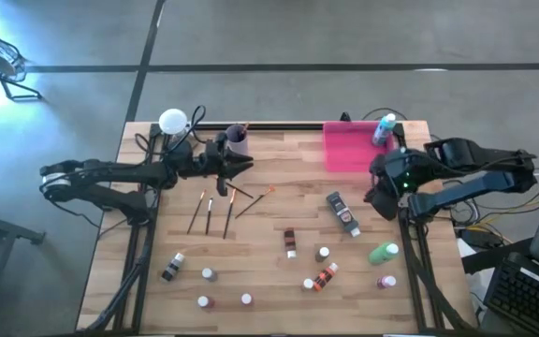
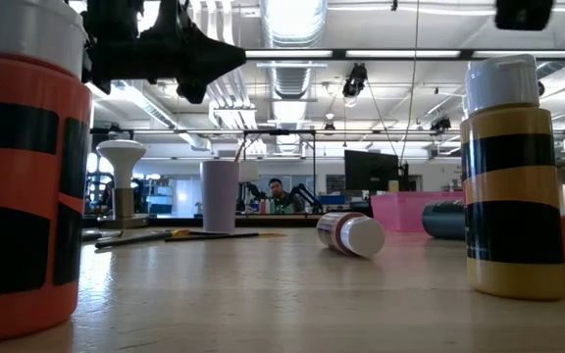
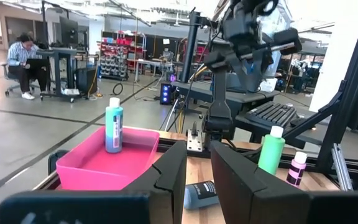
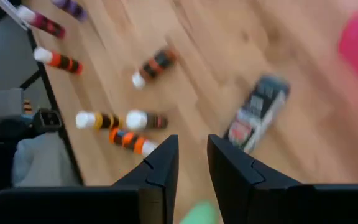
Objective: Pick & Place Paint Supplies
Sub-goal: Put the large green paint bottle into the pink bin
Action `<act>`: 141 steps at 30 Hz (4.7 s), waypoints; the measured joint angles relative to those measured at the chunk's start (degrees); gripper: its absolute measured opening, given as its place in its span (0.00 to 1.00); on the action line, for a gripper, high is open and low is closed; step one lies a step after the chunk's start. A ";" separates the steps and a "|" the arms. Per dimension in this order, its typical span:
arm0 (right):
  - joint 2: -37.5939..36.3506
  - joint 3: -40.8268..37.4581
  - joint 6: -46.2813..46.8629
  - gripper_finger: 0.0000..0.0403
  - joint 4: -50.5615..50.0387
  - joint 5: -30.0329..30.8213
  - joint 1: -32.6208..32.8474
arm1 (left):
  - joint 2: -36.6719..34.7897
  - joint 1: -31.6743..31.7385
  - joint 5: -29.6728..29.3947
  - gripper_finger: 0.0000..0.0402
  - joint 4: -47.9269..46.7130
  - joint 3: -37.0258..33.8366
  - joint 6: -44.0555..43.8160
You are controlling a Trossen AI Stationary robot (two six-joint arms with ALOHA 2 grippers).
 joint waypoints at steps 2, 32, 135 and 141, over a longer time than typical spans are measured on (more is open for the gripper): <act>0.02 0.20 4.74 0.22 -2.92 0.02 2.03 | 0.00 0.00 -0.01 0.20 0.52 0.00 1.12; 13.41 -0.39 42.61 0.47 -17.27 -6.16 26.01 | 0.00 0.02 -0.20 0.20 0.84 1.03 6.79; 14.07 -9.86 26.79 0.29 -15.57 1.91 19.52 | -0.02 0.00 -0.18 0.20 0.88 0.98 6.46; 13.15 -9.86 18.44 0.30 -15.57 3.49 12.49 | -0.02 0.00 -0.18 0.20 0.88 0.98 6.40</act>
